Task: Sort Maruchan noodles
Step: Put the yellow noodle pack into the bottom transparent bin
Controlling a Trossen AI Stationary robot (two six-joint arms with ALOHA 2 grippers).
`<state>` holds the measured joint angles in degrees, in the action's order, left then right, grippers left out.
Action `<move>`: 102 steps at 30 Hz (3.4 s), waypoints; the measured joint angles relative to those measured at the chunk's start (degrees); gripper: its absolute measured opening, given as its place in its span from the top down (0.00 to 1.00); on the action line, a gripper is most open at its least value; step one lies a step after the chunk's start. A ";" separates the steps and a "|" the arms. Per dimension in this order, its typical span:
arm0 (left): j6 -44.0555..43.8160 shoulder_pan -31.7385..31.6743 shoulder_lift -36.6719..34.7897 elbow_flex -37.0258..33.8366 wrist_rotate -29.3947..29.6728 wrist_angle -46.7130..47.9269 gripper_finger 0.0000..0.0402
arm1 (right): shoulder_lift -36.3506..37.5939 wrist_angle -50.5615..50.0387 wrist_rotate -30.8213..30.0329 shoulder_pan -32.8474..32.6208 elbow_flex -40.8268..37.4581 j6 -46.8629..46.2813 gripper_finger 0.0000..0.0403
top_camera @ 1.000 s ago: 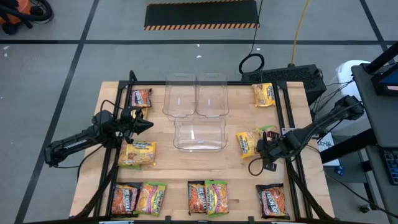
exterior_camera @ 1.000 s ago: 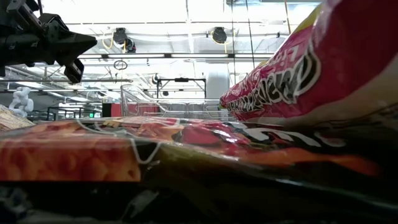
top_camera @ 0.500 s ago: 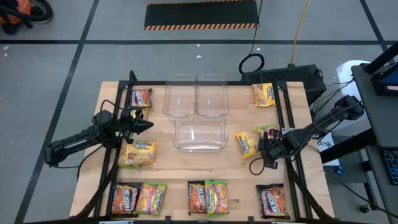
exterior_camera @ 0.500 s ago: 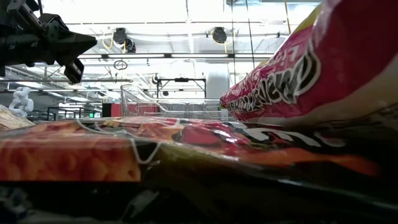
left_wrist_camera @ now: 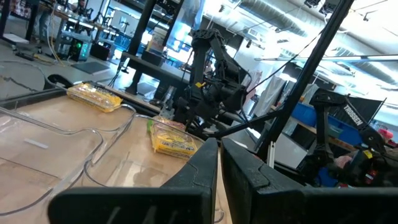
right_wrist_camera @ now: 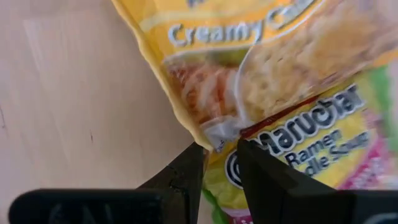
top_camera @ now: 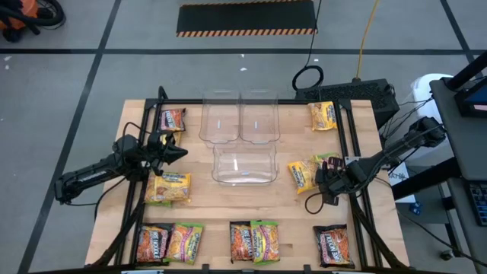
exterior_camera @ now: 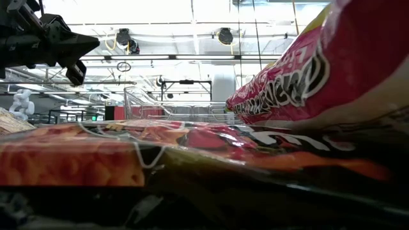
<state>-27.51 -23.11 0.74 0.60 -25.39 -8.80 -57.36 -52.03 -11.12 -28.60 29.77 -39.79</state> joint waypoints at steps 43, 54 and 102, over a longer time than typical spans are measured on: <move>-1.51 0.00 0.00 0.00 0.01 0.00 0.94 | -0.04 27.12 0.86 1.63 -7.77 -5.01 1.00; -1.51 0.00 0.01 0.00 0.02 0.00 0.94 | 2.05 37.60 0.75 3.52 -7.77 -4.48 1.00; -1.09 0.00 0.01 0.00 0.07 0.00 0.94 | 19.35 39.78 -13.13 13.50 6.50 28.26 1.00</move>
<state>-28.60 -23.11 0.75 0.60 -25.32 -8.80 -38.02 -12.26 -24.25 -15.10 36.27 -11.53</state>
